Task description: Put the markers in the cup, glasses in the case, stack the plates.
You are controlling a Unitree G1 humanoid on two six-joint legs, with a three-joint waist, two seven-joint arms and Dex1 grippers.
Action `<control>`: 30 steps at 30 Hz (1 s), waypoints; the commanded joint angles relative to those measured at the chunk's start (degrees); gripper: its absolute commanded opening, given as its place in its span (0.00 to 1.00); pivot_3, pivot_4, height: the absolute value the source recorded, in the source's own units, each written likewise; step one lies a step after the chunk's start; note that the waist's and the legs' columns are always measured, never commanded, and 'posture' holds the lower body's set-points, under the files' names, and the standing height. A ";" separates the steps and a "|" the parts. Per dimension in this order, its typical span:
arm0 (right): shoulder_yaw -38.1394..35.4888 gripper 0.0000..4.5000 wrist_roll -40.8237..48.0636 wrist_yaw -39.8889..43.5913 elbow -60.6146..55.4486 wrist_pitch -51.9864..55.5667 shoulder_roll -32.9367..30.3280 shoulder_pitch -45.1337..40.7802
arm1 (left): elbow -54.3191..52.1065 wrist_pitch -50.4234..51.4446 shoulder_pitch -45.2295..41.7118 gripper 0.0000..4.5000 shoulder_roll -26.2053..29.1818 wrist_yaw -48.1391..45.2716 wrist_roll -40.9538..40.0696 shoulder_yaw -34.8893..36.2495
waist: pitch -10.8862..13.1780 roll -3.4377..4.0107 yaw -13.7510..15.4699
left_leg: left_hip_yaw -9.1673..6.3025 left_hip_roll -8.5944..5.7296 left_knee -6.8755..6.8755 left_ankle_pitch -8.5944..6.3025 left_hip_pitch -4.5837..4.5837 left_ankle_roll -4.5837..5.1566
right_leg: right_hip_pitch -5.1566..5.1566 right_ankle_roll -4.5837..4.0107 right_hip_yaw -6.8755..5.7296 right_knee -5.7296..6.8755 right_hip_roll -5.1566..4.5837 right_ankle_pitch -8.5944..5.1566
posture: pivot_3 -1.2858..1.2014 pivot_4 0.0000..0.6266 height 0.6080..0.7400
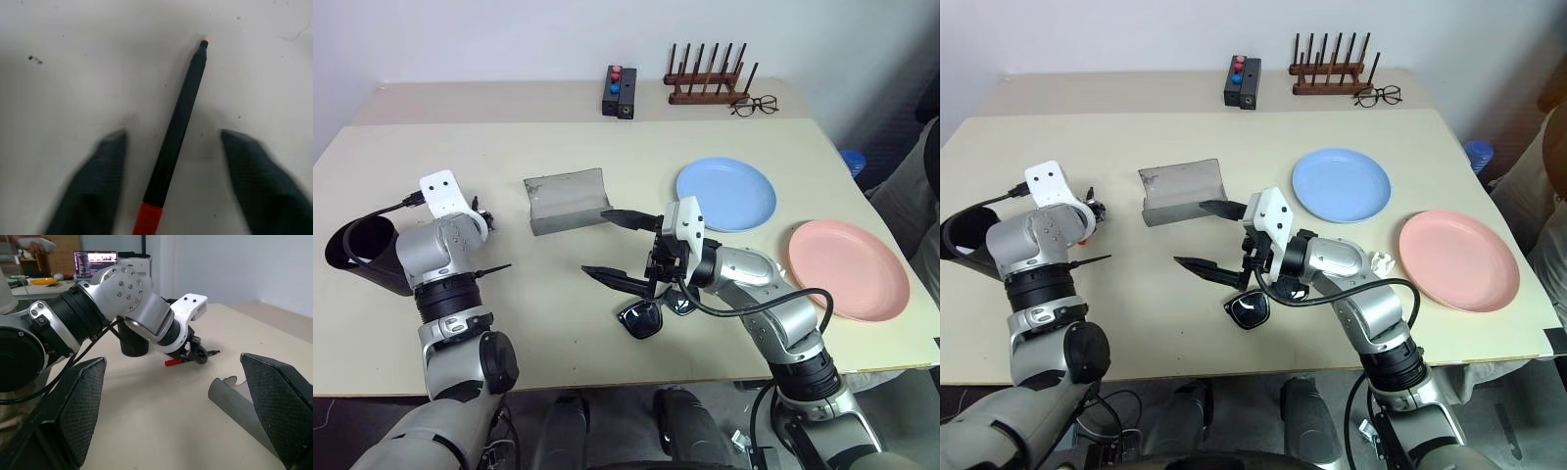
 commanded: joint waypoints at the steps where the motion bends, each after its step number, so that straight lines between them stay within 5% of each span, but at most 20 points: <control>1: -0.57 1.00 0.65 0.08 -2.73 -0.51 -0.20 0.05 | -0.99 0.33 -1.05 0.23 0.33 0.29 -0.33 -0.47 | 0.00 0.00 0.00 | 0.00 0.00 0.00 0.00 0.00 0.00 | 0.00 0.00 0.00 0.00 0.00 0.00 | 0.52 0.24 1.00; 3: -0.57 1.00 0.73 0.21 -2.69 -0.43 -0.30 -0.01 | -0.89 0.36 -1.04 0.02 0.31 0.02 -0.50 -0.67 | 0.00 0.00 0.00 | 0.00 0.00 0.00 0.00 0.00 0.00 | 0.00 0.00 0.00 0.00 0.00 0.00 | 0.52 0.24 1.00; 11: -0.50 1.00 0.74 0.63 -2.62 -0.23 -0.53 -0.10 | -4.51 -5.75 0.51 0.02 0.34 -3.69 -0.77 -4.54 | 0.00 0.00 0.04 | 0.00 0.00 0.00 0.01 0.00 -0.01 | 0.01 0.00 0.00 0.00 0.00 0.00 | 0.52 0.24 1.00; 17: -0.34 1.00 0.58 0.86 -2.54 -0.28 -0.74 -0.03 | -17.70 -26.41 4.35 0.02 -1.34 -7.64 -1.58 -7.50 | 0.00 0.00 0.16 | 0.00 0.00 -0.01 0.01 -0.02 -0.02 | 0.00 -0.01 0.00 -0.01 -0.01 0.00 | 0.52 0.24 1.00; 24: -0.20 1.00 0.75 0.83 -2.90 -0.06 -1.01 0.77 | -34.01 -44.37 16.20 0.02 2.28 -1.19 11.28 -9.54 | 0.00 0.01 -0.11 | 0.05 0.01 -0.06 0.01 0.01 -0.01 | -0.01 -0.01 0.03 -0.01 -0.02 0.00 | 0.52 0.24 1.00; 30: -0.38 1.00 1.19 1.44 -2.44 -0.37 -0.77 0.65 | -44.21 -43.88 29.18 0.02 3.23 -0.23 16.63 -6.34 | 0.00 0.01 0.40 | 0.05 0.00 0.05 0.01 0.01 -0.01 | 0.07 -0.07 0.03 -0.03 -0.04 -0.02 | 0.52 0.24 1.00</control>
